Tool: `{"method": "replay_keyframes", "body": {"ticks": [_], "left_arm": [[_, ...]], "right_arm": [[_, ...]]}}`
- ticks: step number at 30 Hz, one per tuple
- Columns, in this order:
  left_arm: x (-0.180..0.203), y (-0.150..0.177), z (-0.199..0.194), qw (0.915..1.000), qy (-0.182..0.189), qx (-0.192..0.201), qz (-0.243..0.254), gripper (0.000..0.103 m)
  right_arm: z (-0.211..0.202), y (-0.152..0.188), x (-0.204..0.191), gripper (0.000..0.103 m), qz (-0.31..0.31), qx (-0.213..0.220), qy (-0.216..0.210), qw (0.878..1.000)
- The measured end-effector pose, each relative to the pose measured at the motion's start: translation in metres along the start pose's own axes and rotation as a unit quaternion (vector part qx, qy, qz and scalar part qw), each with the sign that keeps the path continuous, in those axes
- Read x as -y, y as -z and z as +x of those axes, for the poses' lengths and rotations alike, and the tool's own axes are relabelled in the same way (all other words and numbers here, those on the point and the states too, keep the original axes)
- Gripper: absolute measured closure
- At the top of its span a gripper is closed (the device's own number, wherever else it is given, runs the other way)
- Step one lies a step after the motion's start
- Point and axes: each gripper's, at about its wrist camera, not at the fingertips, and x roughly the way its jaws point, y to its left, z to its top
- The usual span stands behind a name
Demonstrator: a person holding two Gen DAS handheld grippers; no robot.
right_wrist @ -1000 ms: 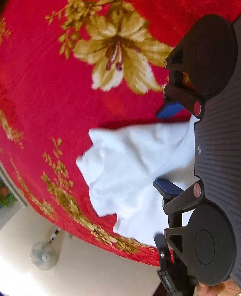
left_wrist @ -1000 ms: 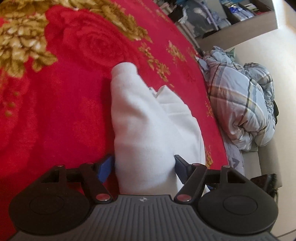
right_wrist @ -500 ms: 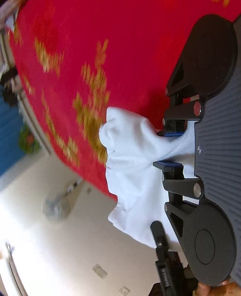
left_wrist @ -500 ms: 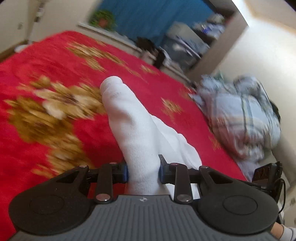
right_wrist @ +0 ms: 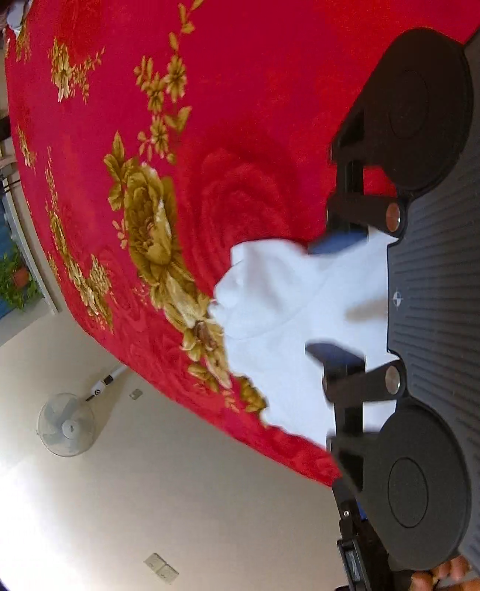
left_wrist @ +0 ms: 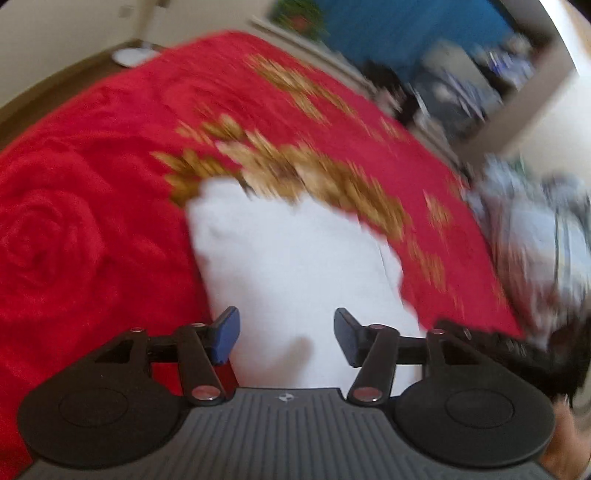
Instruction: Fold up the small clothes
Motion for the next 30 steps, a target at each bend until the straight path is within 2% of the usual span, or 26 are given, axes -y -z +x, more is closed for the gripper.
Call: {"method": "replay_keyframes", "body": {"ticks": [2,4,7,12,14,16,18,19,21,23,25,28,30], "left_arm": [[0.005,0.016,0.016,0.9986,-0.024,-0.041,0.021,0.037],[0.006,0.032,0.029,0.9949,-0.059,-0.067,0.047,0.046],[-0.001,0.043,0.025,0.9961,-0.051,-0.063,0.035,0.05],[0.004,0.059,0.012,0.9932,-0.075,-0.076,0.045,0.047],[0.014,0.058,-0.008,0.9907,-0.105,-0.074,0.046,0.046],[0.037,0.065,-0.05,0.9859,-0.149,-0.023,0.073,0.04],[0.061,0.078,-0.089,0.9773,-0.182,0.044,0.1,0.023],[0.077,0.089,-0.115,0.9698,-0.195,0.092,0.113,0.012],[0.1,0.11,-0.152,0.957,-0.211,0.155,0.127,0.002],[0.122,0.134,-0.185,0.9484,-0.208,0.202,0.128,0.0],[0.14,0.163,-0.211,0.9428,-0.202,0.238,0.117,0.0],[0.16,0.204,-0.221,0.9394,-0.198,0.263,0.096,0.0],[0.168,0.227,-0.21,0.9332,-0.215,0.273,0.091,0.0]], "right_arm": [[0.01,0.013,0.003,0.044,-0.02,-0.031,0.022,0.999],[0.015,0.024,0.009,0.046,-0.023,-0.053,0.055,0.997],[0.007,0.029,0.018,0.046,-0.002,-0.048,0.051,0.998],[-0.009,0.043,0.011,0.048,-0.076,-0.077,0.1,0.989],[-0.027,0.043,0.009,0.048,-0.09,-0.078,0.12,0.986],[-0.055,0.044,0.003,0.048,-0.118,-0.051,0.136,0.982],[-0.086,0.045,-0.007,0.048,-0.143,-0.008,0.124,0.982],[-0.104,0.048,-0.014,0.044,-0.151,0.015,0.119,0.981],[-0.151,0.058,-0.031,0.03,-0.171,0.072,0.119,0.975],[-0.192,0.069,-0.044,0.019,-0.184,0.128,0.126,0.966],[-0.229,0.083,-0.054,0.015,-0.192,0.172,0.125,0.958],[-0.264,0.106,-0.062,0.007,-0.196,0.214,0.116,0.95],[-0.266,0.123,-0.062,0.006,-0.205,0.223,0.115,0.946]]}}
